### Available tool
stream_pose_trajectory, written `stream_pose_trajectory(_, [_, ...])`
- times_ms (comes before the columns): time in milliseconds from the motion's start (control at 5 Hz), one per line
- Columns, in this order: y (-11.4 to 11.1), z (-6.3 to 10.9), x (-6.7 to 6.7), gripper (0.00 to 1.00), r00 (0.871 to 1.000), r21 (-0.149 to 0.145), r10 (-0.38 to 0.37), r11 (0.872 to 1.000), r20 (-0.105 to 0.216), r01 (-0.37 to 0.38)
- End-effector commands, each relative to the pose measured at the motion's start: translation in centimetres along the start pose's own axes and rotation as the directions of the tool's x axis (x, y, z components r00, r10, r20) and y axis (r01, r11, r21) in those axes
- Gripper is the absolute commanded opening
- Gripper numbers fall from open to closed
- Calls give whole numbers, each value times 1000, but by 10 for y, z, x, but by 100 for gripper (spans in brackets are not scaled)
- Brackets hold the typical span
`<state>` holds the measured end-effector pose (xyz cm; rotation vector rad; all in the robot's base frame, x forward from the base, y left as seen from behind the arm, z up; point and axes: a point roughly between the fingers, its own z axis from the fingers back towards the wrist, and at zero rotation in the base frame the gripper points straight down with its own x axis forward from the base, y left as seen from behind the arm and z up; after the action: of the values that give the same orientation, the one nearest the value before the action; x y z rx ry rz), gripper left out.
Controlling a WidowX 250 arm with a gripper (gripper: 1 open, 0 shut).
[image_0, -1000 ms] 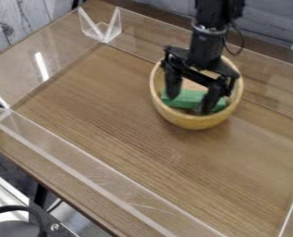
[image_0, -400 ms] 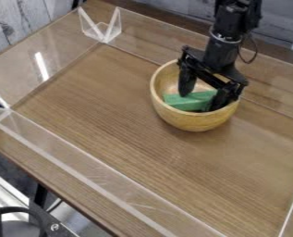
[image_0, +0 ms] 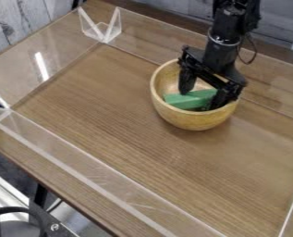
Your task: Remove the green block from inside the brown bowl and put it on the table
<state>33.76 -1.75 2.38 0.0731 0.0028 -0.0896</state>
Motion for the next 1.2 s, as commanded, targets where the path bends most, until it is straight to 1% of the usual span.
stream_pose_trajectory(0, [4, -4, 9, 100, 999, 17, -8, 1000, 48, 7])
stream_pose_trajectory(400, [18, -9, 4, 100, 998, 1, 32, 999, 46, -32])
stream_pose_trajectory(800, [31, -14, 3, 100, 999, -22, 15, 1000, 38, -14])
stream_pose_trajectory(1000, [34, -16, 4, 100, 999, -22, -9, 1000, 33, 9])
